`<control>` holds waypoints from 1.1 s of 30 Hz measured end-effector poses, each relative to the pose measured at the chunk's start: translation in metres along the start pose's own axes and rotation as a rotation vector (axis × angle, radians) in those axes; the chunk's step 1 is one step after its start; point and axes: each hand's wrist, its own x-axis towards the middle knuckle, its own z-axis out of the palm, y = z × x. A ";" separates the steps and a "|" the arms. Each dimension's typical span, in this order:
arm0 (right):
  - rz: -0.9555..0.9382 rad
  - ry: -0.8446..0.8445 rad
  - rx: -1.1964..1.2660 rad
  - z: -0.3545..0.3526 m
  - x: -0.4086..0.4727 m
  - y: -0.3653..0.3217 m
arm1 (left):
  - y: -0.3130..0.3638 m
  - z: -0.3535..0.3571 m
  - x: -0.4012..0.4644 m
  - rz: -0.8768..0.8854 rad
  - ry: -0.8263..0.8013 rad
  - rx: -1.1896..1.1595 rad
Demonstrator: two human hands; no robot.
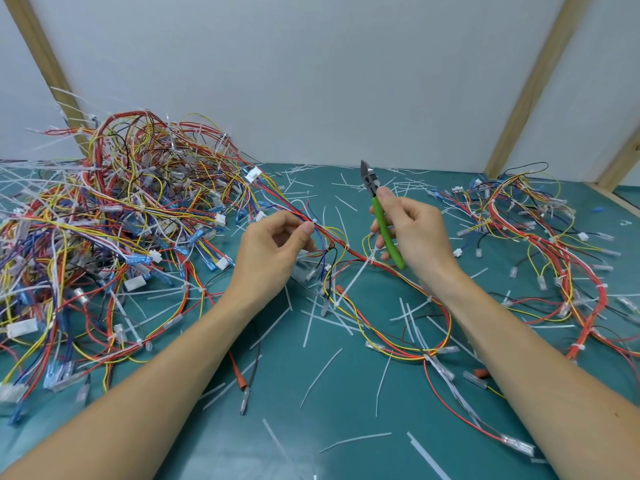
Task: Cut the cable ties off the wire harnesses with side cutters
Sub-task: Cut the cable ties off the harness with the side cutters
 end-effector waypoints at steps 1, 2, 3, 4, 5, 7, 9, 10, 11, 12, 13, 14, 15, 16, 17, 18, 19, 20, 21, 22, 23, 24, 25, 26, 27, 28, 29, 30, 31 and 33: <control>0.029 -0.020 0.020 0.001 0.001 0.000 | 0.000 0.000 0.000 -0.009 0.003 -0.022; 0.045 -0.035 0.018 0.002 0.001 0.001 | 0.000 0.000 0.000 -0.027 0.008 -0.053; 0.050 -0.046 -0.007 0.002 0.001 0.003 | 0.000 0.000 0.001 -0.049 0.016 -0.088; 0.051 -0.057 -0.040 0.002 0.001 0.005 | 0.000 -0.001 0.002 -0.070 0.025 -0.123; 0.049 -0.070 -0.065 0.002 0.001 0.007 | 0.000 -0.001 0.003 -0.084 0.033 -0.153; 0.032 -0.099 -0.112 0.002 0.000 0.011 | 0.000 -0.002 0.004 -0.091 0.039 -0.194; 0.009 -0.116 -0.158 0.003 -0.001 0.013 | 0.001 -0.001 0.005 -0.079 0.031 -0.214; 0.005 -0.120 -0.159 0.005 -0.001 0.013 | 0.001 0.000 0.005 -0.071 0.021 -0.211; 0.004 -0.124 -0.147 0.006 -0.001 0.014 | 0.000 0.001 0.006 -0.062 0.010 -0.201; 0.003 -0.126 -0.132 0.007 -0.001 0.015 | 0.000 0.002 0.006 -0.051 -0.003 -0.190; 0.000 -0.128 -0.123 0.007 -0.001 0.016 | -0.001 0.003 0.006 -0.041 -0.021 -0.179; -0.006 -0.130 -0.121 0.007 -0.001 0.016 | -0.002 0.003 0.006 -0.032 -0.041 -0.165; -0.013 -0.131 -0.124 0.007 -0.001 0.016 | -0.003 0.004 0.006 -0.023 -0.058 -0.148; -0.018 -0.132 -0.130 0.007 -0.001 0.016 | -0.004 0.004 0.006 -0.014 -0.070 -0.133; -0.019 -0.131 -0.133 0.007 -0.002 0.016 | -0.004 0.005 0.006 -0.005 -0.077 -0.125; -0.017 -0.129 -0.133 0.007 -0.002 0.015 | -0.003 0.005 0.005 0.005 -0.085 -0.122; -0.014 -0.126 -0.130 0.007 -0.002 0.015 | -0.003 0.005 0.005 0.016 -0.093 -0.124; -0.015 -0.124 -0.123 0.007 -0.001 0.015 | -0.002 0.005 0.005 0.022 -0.098 -0.128; -0.020 -0.125 -0.115 0.007 -0.001 0.015 | -0.001 0.005 0.005 0.021 -0.097 -0.135; -0.024 -0.127 -0.105 0.007 -0.001 0.015 | -0.001 0.005 0.004 0.014 -0.093 -0.146; -0.025 -0.131 -0.095 0.006 -0.001 0.016 | -0.001 0.005 0.004 0.004 -0.089 -0.159; -0.024 -0.135 -0.090 0.006 -0.001 0.016 | -0.001 0.004 0.004 -0.009 -0.086 -0.174; -0.023 -0.139 -0.091 0.006 -0.001 0.016 | -0.001 0.004 0.004 -0.024 -0.085 -0.191; -0.023 -0.143 -0.094 0.006 -0.001 0.016 | -0.001 0.003 0.004 -0.038 -0.084 -0.208; -0.025 -0.148 -0.097 0.006 -0.001 0.016 | -0.001 0.003 0.004 -0.049 -0.085 -0.227; -0.028 -0.153 -0.097 0.006 -0.001 0.016 | -0.001 0.002 0.003 -0.056 -0.088 -0.245; -0.031 -0.156 -0.094 0.007 -0.002 0.016 | -0.001 0.002 0.004 -0.060 -0.093 -0.258; -0.034 -0.156 -0.090 0.007 -0.002 0.016 | -0.001 0.002 0.004 -0.063 -0.098 -0.264; -0.038 -0.157 -0.087 0.007 -0.003 0.016 | -0.001 0.001 0.004 -0.066 -0.106 -0.271; -0.045 -0.158 -0.089 0.007 -0.003 0.015 | -0.001 0.001 0.005 -0.083 -0.122 -0.304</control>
